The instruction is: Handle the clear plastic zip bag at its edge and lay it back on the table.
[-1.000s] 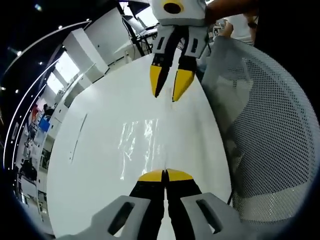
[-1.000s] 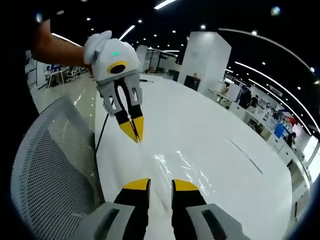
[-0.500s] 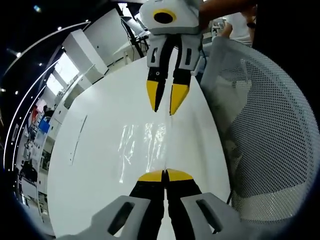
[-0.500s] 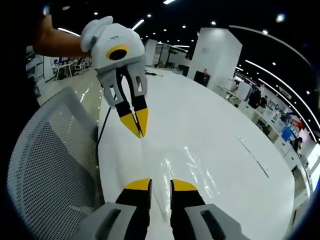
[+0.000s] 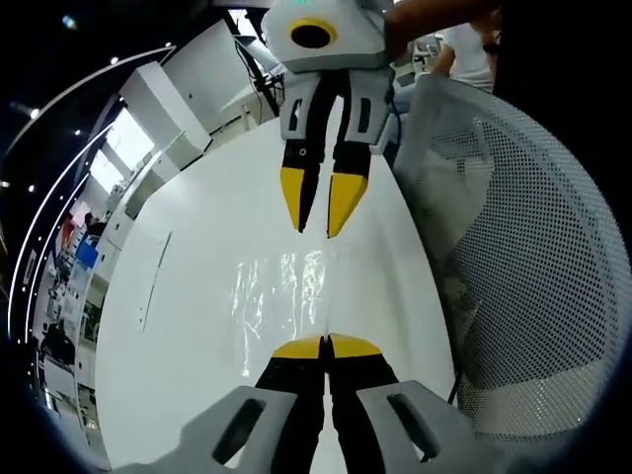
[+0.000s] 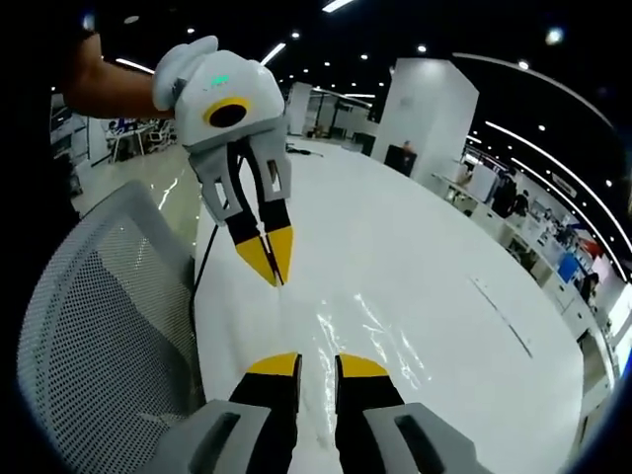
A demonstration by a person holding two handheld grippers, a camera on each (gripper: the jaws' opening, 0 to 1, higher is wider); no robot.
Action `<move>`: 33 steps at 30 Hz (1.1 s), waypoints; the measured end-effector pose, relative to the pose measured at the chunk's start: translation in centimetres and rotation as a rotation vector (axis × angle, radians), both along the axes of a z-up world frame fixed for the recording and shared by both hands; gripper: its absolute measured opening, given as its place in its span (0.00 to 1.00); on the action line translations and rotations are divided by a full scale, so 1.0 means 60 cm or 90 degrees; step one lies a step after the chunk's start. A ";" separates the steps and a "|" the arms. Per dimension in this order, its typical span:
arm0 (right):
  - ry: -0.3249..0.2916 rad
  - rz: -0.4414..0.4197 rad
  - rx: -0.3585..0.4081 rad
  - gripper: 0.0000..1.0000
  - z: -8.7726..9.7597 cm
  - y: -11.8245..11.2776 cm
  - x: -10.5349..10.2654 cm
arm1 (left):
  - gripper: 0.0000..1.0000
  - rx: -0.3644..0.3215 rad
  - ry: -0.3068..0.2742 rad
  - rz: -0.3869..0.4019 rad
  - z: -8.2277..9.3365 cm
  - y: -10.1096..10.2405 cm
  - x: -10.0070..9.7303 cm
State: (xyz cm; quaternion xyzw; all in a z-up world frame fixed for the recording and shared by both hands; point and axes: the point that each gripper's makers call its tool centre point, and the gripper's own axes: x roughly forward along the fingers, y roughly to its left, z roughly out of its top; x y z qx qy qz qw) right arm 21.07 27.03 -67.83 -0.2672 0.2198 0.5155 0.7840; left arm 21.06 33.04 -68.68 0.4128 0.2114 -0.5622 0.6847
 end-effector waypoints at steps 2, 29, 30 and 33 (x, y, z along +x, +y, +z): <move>0.002 -0.002 0.001 0.10 -0.002 0.000 0.002 | 0.00 -0.001 0.000 -0.001 0.000 0.000 0.000; 0.050 -0.028 -0.001 0.00 -0.059 0.008 -0.012 | 0.00 -0.045 0.007 0.011 0.012 -0.012 0.002; 0.049 -0.029 0.000 0.00 -0.058 0.007 -0.012 | 0.00 -0.044 0.009 0.011 0.011 -0.011 0.001; 0.042 -0.026 -0.004 0.00 -0.057 0.006 -0.011 | 0.00 -0.054 0.010 0.009 0.013 -0.013 -0.001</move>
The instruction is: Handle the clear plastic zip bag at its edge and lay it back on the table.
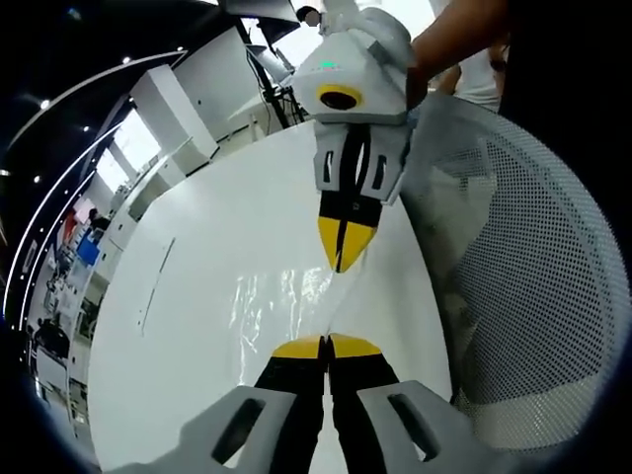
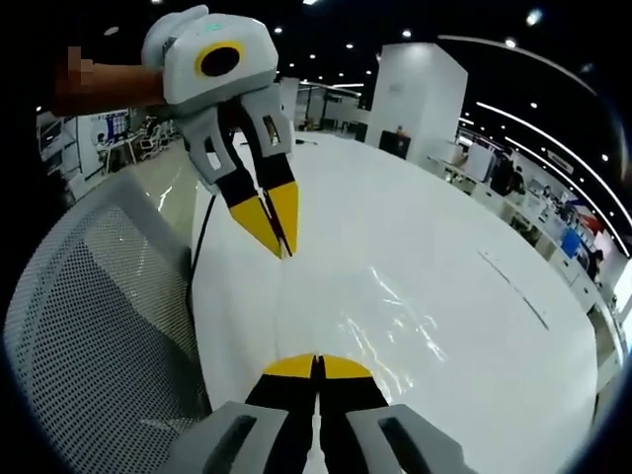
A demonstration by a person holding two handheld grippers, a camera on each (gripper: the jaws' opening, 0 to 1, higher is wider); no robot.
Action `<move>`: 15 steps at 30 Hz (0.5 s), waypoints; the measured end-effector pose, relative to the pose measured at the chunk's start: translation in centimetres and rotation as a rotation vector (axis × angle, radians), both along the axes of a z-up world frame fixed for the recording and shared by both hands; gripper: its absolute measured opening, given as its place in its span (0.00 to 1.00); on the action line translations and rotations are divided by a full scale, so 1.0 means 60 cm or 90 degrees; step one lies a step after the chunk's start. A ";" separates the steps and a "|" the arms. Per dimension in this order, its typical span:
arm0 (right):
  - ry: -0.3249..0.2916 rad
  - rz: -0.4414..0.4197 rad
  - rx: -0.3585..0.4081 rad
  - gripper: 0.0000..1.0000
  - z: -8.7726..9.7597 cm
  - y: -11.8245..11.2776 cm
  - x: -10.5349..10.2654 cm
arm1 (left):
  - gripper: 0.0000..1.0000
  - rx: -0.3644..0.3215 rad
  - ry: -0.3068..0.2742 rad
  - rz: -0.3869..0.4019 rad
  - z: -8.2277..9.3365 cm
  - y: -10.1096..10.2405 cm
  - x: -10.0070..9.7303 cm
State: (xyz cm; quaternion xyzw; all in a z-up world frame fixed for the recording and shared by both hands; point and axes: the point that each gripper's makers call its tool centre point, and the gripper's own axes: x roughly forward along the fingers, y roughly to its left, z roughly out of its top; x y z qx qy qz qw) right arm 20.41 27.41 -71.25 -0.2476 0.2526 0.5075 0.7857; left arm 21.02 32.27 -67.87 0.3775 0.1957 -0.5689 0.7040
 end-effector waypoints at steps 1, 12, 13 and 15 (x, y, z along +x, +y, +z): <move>-0.002 0.000 0.000 0.00 0.001 0.000 0.000 | 0.00 -0.006 -0.003 0.000 0.004 -0.001 0.000; -0.003 -0.011 -0.006 0.00 0.005 -0.003 0.008 | 0.09 -0.051 -0.009 -0.036 0.048 -0.038 -0.020; -0.003 -0.010 -0.008 0.00 0.005 -0.003 0.009 | 0.09 -0.050 -0.011 -0.039 0.048 -0.041 -0.021; -0.006 -0.008 -0.011 0.00 0.007 -0.002 0.009 | 0.09 -0.048 -0.017 -0.048 0.048 -0.048 -0.023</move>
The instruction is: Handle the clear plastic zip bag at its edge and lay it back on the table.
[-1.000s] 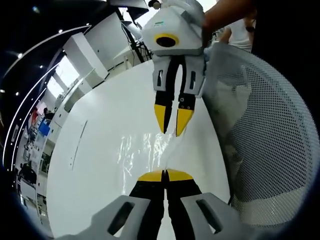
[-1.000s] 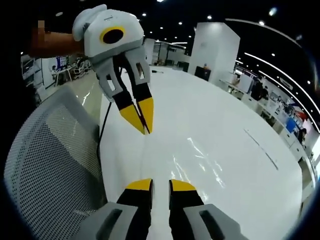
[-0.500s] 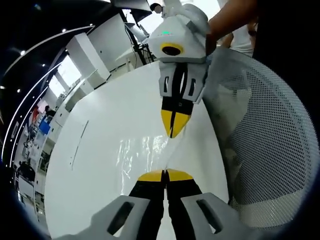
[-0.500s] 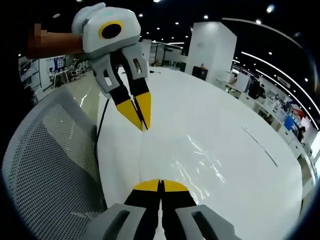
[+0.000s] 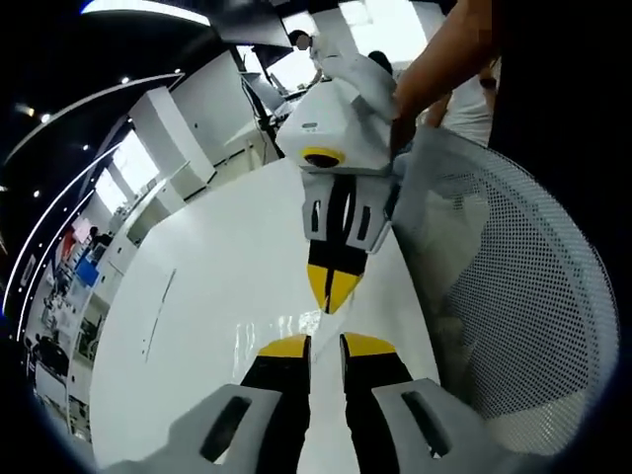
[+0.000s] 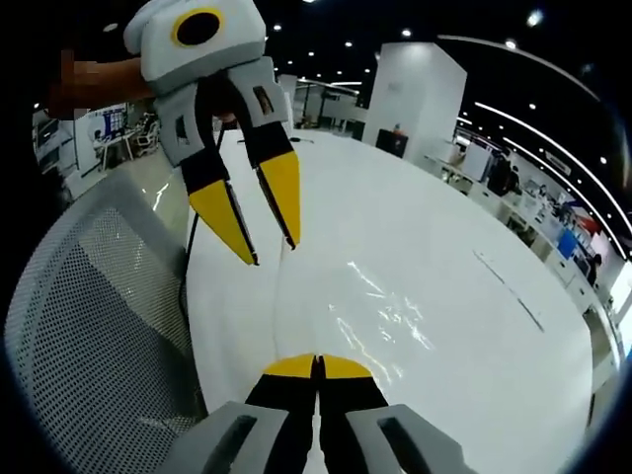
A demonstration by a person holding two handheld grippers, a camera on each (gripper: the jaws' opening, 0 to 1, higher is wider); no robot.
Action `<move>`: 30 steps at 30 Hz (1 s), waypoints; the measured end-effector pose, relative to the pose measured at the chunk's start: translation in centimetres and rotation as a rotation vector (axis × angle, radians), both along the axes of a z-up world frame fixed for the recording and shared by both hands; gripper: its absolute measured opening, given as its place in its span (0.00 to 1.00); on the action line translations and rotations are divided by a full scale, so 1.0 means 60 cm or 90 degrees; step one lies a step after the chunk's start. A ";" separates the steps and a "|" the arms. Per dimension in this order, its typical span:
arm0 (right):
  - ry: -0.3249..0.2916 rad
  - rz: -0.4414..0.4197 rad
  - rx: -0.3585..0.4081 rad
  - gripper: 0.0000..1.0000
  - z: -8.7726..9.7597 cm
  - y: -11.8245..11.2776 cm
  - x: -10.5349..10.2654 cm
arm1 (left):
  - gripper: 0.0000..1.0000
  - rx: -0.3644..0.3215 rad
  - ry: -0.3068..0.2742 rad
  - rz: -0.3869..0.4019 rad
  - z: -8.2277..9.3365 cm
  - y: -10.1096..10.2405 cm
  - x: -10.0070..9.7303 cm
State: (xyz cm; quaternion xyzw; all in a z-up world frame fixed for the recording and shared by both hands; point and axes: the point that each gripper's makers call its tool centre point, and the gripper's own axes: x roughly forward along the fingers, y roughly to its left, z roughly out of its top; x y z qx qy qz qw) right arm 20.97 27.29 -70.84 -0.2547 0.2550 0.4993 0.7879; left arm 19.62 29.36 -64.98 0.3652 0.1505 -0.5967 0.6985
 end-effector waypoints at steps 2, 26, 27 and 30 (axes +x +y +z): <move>0.004 -0.004 0.000 0.00 0.001 0.000 0.001 | 0.09 0.000 -0.003 -0.010 0.000 -0.008 -0.003; 0.032 -0.047 0.020 0.00 0.037 0.011 0.013 | 0.00 0.078 -0.111 -0.065 -0.053 -0.031 0.000; 0.030 -0.050 0.020 0.00 0.038 0.011 0.014 | 0.00 0.077 -0.109 -0.065 -0.053 -0.031 0.000; 0.024 -0.058 0.024 0.00 0.041 0.010 0.020 | 0.00 0.076 -0.110 -0.060 -0.055 -0.028 -0.001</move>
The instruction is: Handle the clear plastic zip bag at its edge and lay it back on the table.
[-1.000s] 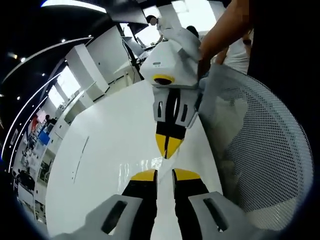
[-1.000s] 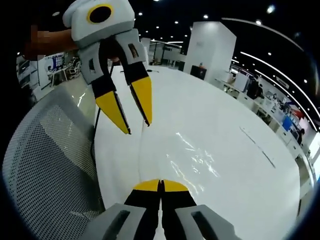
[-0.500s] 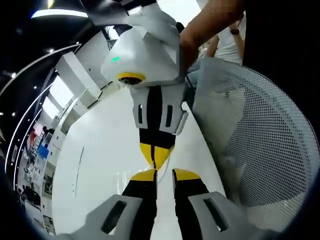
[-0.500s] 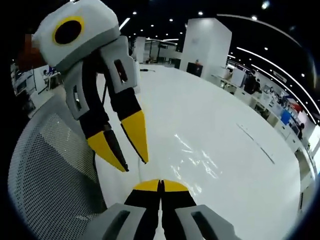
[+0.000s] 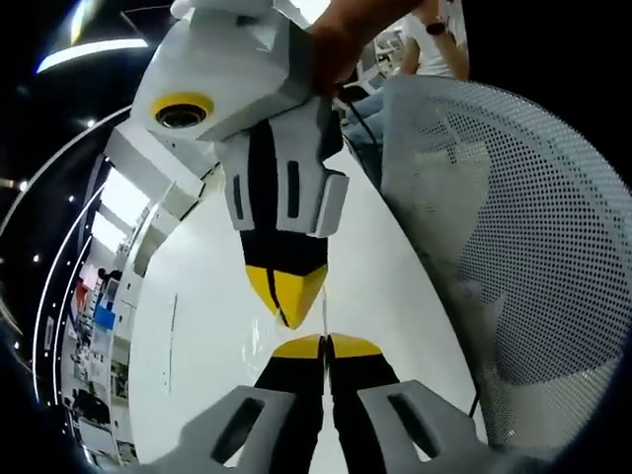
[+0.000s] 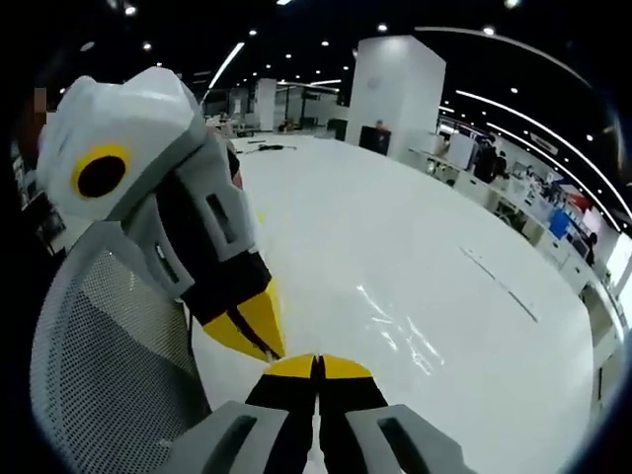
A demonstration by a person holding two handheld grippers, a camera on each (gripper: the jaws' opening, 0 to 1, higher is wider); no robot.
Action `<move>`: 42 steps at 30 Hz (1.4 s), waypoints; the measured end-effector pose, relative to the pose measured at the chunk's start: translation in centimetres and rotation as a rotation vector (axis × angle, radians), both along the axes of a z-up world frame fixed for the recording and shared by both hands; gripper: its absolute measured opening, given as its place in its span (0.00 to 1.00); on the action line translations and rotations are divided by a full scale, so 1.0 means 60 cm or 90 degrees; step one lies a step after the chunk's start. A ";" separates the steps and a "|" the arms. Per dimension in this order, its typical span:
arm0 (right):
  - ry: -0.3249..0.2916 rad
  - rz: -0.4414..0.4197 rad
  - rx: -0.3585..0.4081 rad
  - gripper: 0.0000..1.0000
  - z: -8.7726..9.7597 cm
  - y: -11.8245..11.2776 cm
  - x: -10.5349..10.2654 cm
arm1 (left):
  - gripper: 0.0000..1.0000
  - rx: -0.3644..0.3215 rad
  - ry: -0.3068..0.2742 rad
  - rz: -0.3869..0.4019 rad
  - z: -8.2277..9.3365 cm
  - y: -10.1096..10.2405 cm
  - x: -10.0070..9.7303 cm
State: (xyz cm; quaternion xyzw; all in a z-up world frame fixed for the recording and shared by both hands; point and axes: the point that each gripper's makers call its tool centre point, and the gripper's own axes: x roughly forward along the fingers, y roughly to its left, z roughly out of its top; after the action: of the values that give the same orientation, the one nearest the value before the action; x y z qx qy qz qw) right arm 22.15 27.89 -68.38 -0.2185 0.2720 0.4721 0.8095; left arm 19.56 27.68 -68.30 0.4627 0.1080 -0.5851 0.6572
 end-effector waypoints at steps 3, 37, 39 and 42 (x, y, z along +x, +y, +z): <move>-0.010 -0.012 0.001 0.00 0.004 -0.002 0.008 | 0.00 -0.005 0.002 0.010 -0.002 0.003 0.000; -0.090 -0.099 0.014 0.00 0.064 -0.036 0.077 | 0.00 -0.034 0.040 0.096 -0.018 0.028 0.003; -0.088 -0.099 0.010 0.00 0.058 -0.036 0.076 | 0.00 -0.026 0.025 0.093 -0.017 0.030 0.007; -0.084 -0.085 -0.003 0.00 0.051 -0.034 0.069 | 0.00 -0.009 -0.009 0.073 -0.019 0.034 0.012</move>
State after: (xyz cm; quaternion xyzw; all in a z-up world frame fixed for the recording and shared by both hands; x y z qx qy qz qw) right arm 26.30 25.86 -65.35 -0.2327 0.2333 0.4013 0.8546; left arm 20.28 29.73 -69.42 0.4550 0.1253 -0.5442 0.6936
